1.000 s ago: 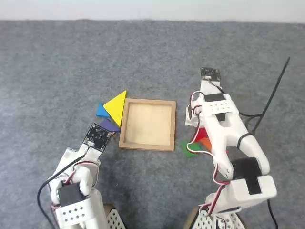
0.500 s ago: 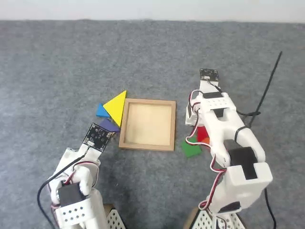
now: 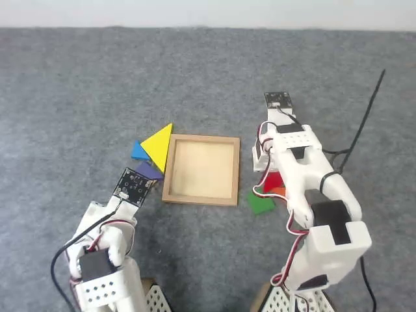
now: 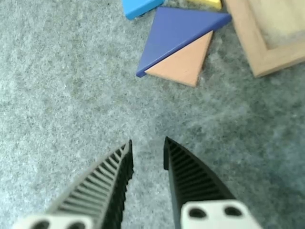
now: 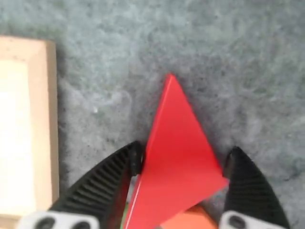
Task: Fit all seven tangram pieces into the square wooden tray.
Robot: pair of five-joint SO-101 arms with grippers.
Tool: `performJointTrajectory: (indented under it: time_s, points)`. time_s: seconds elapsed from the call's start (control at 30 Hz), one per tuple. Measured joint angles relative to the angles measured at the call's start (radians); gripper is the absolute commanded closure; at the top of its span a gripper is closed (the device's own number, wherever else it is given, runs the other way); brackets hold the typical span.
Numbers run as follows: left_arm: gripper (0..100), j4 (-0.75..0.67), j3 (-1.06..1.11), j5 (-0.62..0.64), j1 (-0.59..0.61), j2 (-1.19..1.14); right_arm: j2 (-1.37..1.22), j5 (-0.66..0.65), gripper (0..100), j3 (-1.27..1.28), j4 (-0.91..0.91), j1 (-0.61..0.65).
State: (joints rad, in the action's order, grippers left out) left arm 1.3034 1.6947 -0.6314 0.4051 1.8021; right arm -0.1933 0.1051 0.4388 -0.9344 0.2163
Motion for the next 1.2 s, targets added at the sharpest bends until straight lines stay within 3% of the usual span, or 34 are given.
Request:
performJointTrajectory:
  time_s: [0.1,0.37,0.6,1.0,1.2]
  points:
    - [89,0.000,0.000,0.000,0.000,0.000,0.000,0.000,57.9,0.000,-0.025,-0.002]
    - [89,0.000,0.000,0.000,0.000,0.000,-0.072,0.000,57.9,-0.081,-0.101,-0.017]
    - [89,0.000,0.000,0.000,0.000,0.000,-0.133,-0.002,70.3,-0.167,-0.157,-0.015]
    - [89,0.000,0.000,0.000,0.000,0.000,-0.137,-0.020,70.6,-0.176,-0.167,-0.015]
    - [89,0.000,0.000,0.000,0.000,0.000,-0.137,0.009,55.6,-0.178,-0.181,-0.017]
